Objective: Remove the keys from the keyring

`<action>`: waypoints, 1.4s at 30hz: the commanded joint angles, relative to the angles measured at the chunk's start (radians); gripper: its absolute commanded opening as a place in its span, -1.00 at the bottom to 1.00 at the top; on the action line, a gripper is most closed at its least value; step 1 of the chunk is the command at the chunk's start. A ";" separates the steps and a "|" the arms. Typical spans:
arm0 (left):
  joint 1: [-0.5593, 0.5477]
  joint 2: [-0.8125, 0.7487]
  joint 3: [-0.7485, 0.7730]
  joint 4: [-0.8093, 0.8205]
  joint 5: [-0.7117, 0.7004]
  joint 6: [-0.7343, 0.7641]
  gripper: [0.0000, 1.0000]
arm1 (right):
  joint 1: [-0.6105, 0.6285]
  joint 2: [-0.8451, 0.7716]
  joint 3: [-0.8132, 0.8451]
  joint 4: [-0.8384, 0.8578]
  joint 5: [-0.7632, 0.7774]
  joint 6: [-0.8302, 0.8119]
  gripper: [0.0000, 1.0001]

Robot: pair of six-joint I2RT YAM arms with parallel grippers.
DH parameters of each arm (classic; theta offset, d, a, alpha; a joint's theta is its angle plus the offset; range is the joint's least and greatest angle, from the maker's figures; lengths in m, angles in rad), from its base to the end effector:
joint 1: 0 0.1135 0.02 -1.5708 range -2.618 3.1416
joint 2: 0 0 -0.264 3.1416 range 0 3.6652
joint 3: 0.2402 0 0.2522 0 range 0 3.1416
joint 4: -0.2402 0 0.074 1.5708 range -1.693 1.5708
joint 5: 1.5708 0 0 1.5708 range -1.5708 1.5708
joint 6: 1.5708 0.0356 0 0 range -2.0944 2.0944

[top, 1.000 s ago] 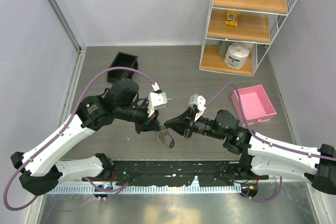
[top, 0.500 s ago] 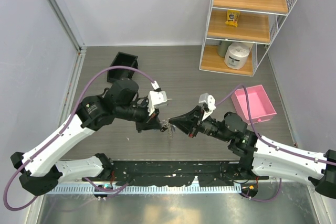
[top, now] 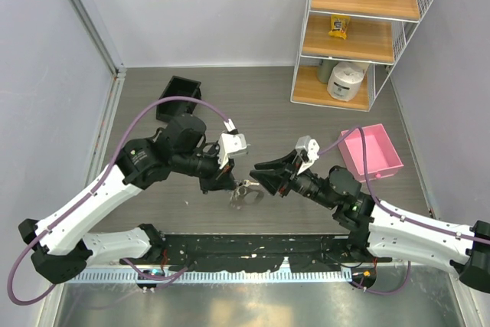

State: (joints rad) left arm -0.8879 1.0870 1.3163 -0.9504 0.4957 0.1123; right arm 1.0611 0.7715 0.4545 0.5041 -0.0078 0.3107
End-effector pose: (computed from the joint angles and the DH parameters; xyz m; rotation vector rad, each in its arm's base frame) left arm 0.1138 -0.1668 0.3918 1.3698 1.9429 -0.9573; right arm 0.0924 0.1659 0.2986 -0.5497 1.3767 1.1378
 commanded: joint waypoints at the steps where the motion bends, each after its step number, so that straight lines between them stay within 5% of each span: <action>1: -0.002 -0.009 0.049 -0.013 0.003 0.007 -1.00 | -0.001 -0.005 0.039 -0.009 -0.046 -0.116 -0.24; 25: -0.003 -0.024 0.052 -0.019 0.066 0.044 -1.00 | 0.005 0.121 0.190 -0.153 -0.336 -0.397 -0.26; 42: -0.003 -0.029 0.063 -0.034 0.095 0.052 -1.00 | 0.039 0.183 0.225 -0.170 -0.334 -0.436 -0.28</action>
State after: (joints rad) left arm -0.8883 1.0775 1.3315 -1.0019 0.5457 0.1455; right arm 1.0912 0.9535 0.6308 0.3080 -0.3359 -0.1040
